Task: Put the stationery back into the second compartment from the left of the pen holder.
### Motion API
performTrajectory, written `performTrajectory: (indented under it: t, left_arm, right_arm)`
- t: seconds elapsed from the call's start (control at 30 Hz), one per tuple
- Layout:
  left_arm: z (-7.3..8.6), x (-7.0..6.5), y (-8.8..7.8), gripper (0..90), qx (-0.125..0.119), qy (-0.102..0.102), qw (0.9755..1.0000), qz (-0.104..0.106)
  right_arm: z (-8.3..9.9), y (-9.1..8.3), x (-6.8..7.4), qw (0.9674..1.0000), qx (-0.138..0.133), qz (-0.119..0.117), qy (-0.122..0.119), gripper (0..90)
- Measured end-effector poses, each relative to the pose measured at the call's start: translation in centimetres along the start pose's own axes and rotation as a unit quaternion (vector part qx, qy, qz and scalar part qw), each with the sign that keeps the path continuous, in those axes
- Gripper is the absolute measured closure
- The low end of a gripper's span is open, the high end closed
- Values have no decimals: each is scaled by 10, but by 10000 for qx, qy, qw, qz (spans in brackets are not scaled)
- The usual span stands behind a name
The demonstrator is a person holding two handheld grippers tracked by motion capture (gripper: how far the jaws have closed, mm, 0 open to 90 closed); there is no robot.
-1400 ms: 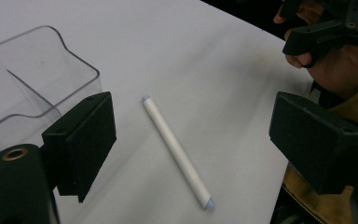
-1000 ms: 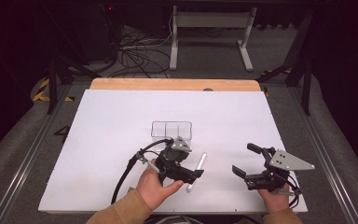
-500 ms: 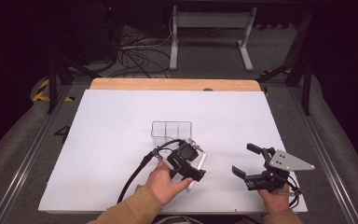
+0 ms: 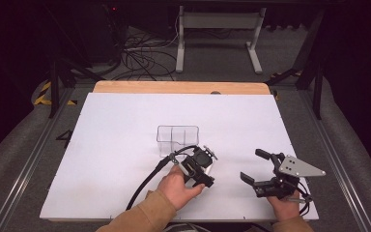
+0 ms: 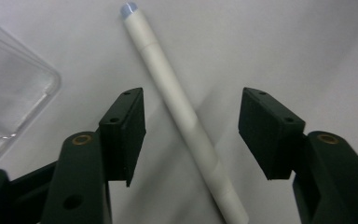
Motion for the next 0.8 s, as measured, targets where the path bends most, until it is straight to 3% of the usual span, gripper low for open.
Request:
performTrajectory:
  t: [0.33,0.6,0.7,0.8]
  left_arm:
    - [-4,5,8,582,149,-232,9996,-96]
    - [-6,7,10,700,107,-529,9983,-212]
    - [-7,6,11,781,86,-454,9988,-187]
    - [-6,6,11,786,64,-389,9990,-227]
  right_arm:
    - [1,2,1,10000,36,-29,-7,57]
    - [2,2,2,10000,54,-48,1,58]
    - [2,2,3,10000,52,-54,-17,58]
    - [2,2,3,10000,40,-71,-35,58]
Point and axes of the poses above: each handheld gripper's, and its own axes: y roughly forward along the jaws, z roughly out of its underside, x roughly to its left, the point moved 5 cm from there along y, roughly forward along the jaws, and after that the axes turned 7 degrees about z, right-handed, at the moved point
